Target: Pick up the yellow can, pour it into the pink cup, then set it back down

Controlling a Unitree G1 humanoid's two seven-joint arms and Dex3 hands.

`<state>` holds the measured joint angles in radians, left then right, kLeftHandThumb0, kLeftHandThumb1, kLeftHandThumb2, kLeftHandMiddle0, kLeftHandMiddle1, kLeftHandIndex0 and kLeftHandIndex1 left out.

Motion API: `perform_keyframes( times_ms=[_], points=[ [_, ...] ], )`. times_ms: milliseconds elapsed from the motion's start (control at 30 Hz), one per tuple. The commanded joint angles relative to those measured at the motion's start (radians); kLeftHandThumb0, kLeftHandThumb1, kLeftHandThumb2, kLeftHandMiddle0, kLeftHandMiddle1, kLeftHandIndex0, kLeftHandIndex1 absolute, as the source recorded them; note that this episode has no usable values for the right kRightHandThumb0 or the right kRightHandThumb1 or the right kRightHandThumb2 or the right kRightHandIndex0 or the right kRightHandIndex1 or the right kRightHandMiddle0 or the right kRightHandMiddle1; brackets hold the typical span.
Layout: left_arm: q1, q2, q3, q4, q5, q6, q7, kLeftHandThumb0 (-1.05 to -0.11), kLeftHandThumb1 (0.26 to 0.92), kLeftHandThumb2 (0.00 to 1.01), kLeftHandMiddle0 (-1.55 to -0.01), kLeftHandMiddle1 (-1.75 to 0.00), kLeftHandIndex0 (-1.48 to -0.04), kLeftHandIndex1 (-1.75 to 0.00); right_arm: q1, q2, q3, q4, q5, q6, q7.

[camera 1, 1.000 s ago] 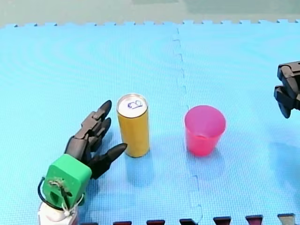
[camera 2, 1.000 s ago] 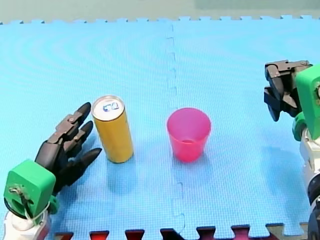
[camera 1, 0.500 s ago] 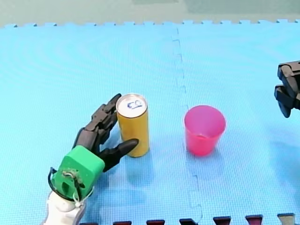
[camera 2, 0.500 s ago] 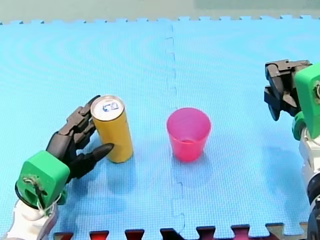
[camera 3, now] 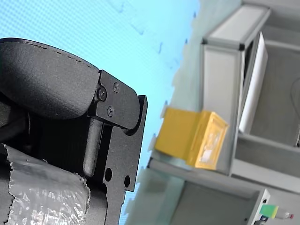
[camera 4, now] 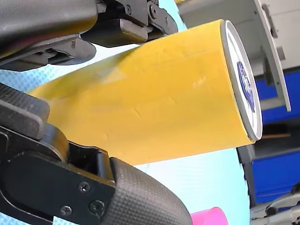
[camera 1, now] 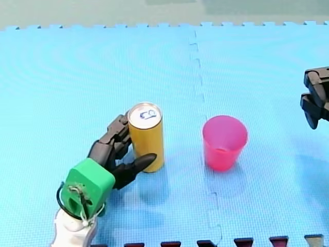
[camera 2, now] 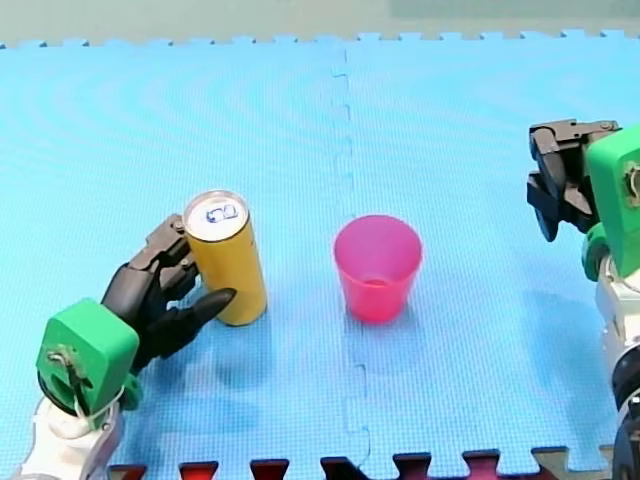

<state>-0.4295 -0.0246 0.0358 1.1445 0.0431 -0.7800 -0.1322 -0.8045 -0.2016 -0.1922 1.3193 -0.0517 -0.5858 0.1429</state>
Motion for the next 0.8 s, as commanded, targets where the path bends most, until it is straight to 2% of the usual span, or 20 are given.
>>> perform_keyframes(
  times_ms=[0,200,600,767],
  points=[
    [-0.008,-0.002,0.0,-0.003,-0.003,0.006,-0.004,-1.048,0.809,0.0,-0.3,0.0,-0.25,0.0,0.002,-0.001,0.0,-0.004,0.003,0.0,-0.003],
    [-0.011,-0.012,-0.001,-0.012,-0.011,0.01,-0.015,-1.048,0.793,0.0,-0.31,0.0,-0.26,0.0,0.005,0.0,0.004,-0.007,0.001,-0.003,-0.009],
    [-0.006,-0.016,0.004,-0.031,-0.026,0.019,-0.043,-1.048,0.768,0.0,-0.32,0.0,-0.29,-0.01,0.013,-0.003,0.023,-0.011,-0.013,-0.008,-0.029],
    [-0.007,-0.025,0.004,-0.037,-0.012,0.032,0.02,-1.048,0.768,0.0,-0.32,0.0,-0.29,0.0,0.015,-0.003,0.025,-0.012,-0.013,-0.01,-0.031]
  ],
)
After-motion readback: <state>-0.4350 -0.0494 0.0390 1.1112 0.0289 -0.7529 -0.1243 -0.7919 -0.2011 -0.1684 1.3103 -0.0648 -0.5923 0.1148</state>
